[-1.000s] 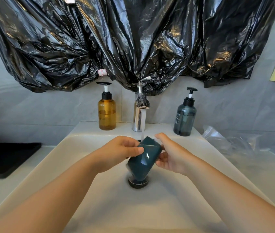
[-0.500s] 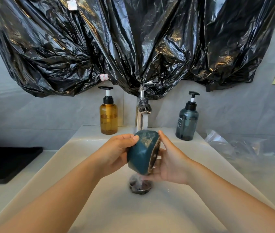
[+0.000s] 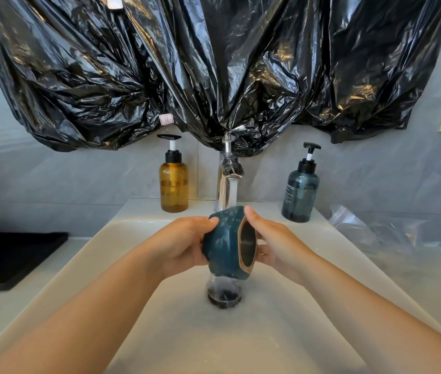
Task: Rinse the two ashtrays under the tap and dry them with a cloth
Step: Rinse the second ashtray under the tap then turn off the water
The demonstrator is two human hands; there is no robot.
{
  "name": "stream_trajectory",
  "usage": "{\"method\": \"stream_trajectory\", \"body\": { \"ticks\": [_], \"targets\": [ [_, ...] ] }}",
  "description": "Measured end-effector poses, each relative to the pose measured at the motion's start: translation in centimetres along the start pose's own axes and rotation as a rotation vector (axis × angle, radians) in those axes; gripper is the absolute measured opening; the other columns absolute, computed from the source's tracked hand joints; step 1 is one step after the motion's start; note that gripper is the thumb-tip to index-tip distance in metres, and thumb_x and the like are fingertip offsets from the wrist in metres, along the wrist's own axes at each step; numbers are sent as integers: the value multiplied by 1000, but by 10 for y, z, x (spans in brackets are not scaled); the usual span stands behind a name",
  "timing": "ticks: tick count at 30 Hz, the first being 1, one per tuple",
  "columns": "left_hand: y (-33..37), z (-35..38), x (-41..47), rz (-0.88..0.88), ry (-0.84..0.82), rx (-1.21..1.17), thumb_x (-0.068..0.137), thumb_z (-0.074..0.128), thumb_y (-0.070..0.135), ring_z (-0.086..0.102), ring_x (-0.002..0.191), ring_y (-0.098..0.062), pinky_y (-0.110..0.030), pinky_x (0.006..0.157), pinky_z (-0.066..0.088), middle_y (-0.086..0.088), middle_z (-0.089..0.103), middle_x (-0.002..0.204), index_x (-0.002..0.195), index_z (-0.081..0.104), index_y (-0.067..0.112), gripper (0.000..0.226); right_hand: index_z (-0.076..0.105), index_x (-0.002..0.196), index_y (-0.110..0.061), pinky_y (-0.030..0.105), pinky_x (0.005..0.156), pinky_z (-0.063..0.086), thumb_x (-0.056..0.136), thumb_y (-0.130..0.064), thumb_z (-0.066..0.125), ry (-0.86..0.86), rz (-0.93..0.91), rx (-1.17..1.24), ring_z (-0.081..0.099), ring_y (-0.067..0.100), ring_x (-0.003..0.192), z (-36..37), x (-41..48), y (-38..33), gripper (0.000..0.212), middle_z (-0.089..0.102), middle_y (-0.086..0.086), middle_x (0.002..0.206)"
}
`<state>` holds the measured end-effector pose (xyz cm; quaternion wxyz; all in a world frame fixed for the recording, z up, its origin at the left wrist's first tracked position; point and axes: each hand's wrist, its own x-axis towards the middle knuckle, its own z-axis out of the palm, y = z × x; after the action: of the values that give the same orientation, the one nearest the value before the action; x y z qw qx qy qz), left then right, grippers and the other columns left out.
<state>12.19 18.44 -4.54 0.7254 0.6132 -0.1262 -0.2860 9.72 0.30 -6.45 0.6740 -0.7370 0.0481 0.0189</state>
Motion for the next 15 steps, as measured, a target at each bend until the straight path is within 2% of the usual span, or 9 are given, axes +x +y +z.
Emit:
{"method": "stream_trajectory", "body": {
  "ticks": [2,4,6,9,11,13,15],
  "targets": [
    [0,0,-1,12,-5,-2,101,43,17,63,101,-26,-40,79,56,-15,65,109,121,55,8,26,58,120,-15,36,92,52,74,-67,55,-31,108,72,59,26,113,-5,2,0,69,63,8,123],
    [-1,1,-1,22,-22,32,101,43,18,64,97,-26,-39,79,56,-14,65,105,122,55,7,27,51,127,-10,39,94,52,70,-70,57,-105,246,160,59,32,116,-8,0,1,83,61,14,126],
    [-4,2,1,45,-29,69,100,43,18,64,95,-26,-40,83,56,-16,66,105,123,54,2,30,50,132,-5,46,93,53,65,-72,61,-172,340,247,61,38,114,-10,-1,2,96,59,20,127],
    [-7,2,5,85,-3,97,99,45,17,65,99,-27,-40,90,54,-19,67,110,123,53,-1,31,42,136,-8,55,88,54,65,-71,64,-247,417,394,61,48,110,-7,-2,3,97,53,28,131],
    [-7,1,6,92,1,108,99,47,16,65,100,-26,-38,87,55,-18,67,111,119,55,1,26,42,134,-14,56,89,53,64,-70,66,-250,403,404,60,50,109,-5,-2,2,93,51,29,131],
    [-7,1,7,65,8,107,99,47,16,65,101,-25,-36,86,55,-15,67,111,115,56,3,22,51,122,-16,52,90,53,64,-71,64,-166,319,285,62,46,108,-4,-1,1,81,54,24,127],
    [-8,1,8,27,30,124,100,46,20,63,109,-27,-40,92,52,-15,66,116,118,55,6,24,57,118,-22,50,94,52,69,-71,61,-61,189,111,62,38,108,-3,-2,0,69,60,15,121]
  ]
}}
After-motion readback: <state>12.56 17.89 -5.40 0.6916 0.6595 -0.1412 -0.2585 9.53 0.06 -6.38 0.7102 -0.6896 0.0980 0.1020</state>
